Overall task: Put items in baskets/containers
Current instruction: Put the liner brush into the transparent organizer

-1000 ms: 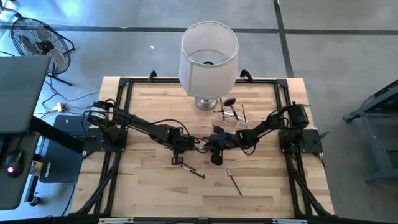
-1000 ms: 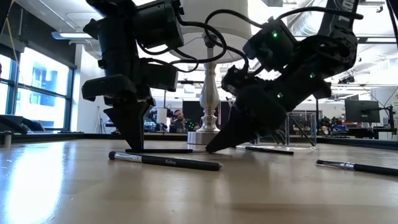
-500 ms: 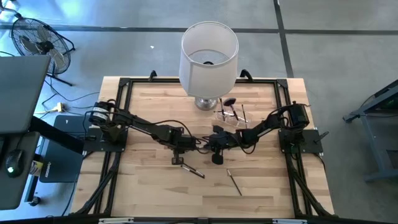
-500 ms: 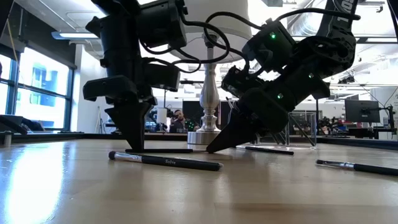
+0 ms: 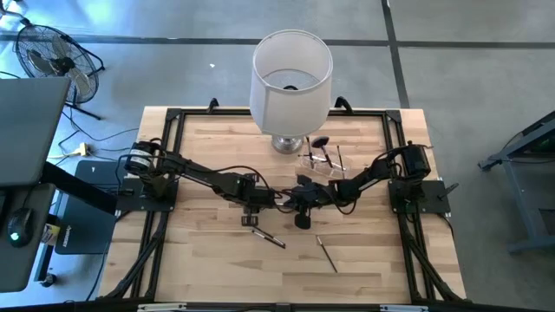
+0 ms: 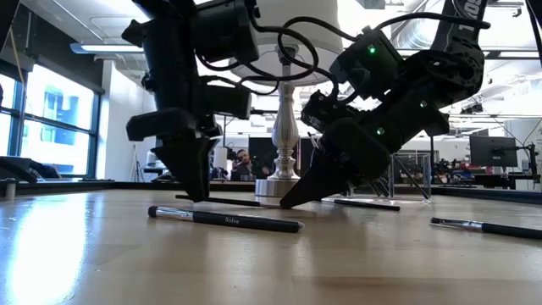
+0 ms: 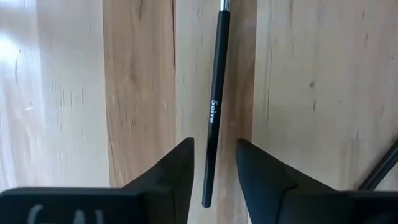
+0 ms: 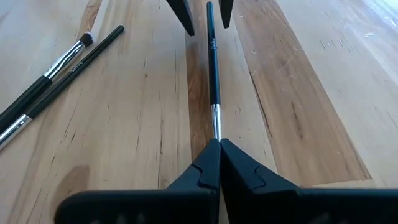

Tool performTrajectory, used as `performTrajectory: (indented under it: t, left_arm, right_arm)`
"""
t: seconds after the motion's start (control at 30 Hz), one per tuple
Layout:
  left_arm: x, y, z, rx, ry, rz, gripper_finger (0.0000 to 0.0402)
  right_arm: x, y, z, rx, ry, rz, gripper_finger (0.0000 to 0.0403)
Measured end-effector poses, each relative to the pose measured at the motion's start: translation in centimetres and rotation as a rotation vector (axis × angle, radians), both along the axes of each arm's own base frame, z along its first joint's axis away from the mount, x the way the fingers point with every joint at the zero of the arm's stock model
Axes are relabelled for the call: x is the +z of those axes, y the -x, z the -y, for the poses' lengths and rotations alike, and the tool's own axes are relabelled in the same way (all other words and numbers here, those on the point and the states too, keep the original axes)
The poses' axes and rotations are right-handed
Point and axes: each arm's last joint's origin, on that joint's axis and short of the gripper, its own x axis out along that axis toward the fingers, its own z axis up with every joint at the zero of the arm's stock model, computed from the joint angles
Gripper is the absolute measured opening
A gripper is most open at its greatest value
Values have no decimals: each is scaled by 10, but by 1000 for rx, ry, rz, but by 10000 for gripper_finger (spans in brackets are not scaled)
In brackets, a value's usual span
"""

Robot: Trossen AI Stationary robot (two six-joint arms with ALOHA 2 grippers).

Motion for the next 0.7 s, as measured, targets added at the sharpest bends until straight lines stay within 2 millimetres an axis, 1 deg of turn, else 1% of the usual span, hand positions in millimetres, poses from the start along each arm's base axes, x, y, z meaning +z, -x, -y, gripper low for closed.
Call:
performTrajectory:
  t: [0.27, 0.33, 0.53, 0.63, 0.7]
  left_arm:
    - [-1, 4, -1, 1, -19, -38, 124]
    - [-6, 1, -1, 3, -21, -44, 124]
    - [-9, -1, -9, 17, 42, -62, 121]
    - [-17, -4, -17, 45, 92, -94, 93]
    - [-18, -3, -23, 67, 134, -113, 55]
  right_arm:
    - [0, 0, 0, -1, 0, -1, 0]
    - [0, 0, 0, -1, 0, -1, 0]
    - [0, 0, 0, -1, 0, 4, 0]
    - [0, 0, 0, 0, 0, 5, 0]
    - [0, 0, 0, -1, 0, 5, 0]
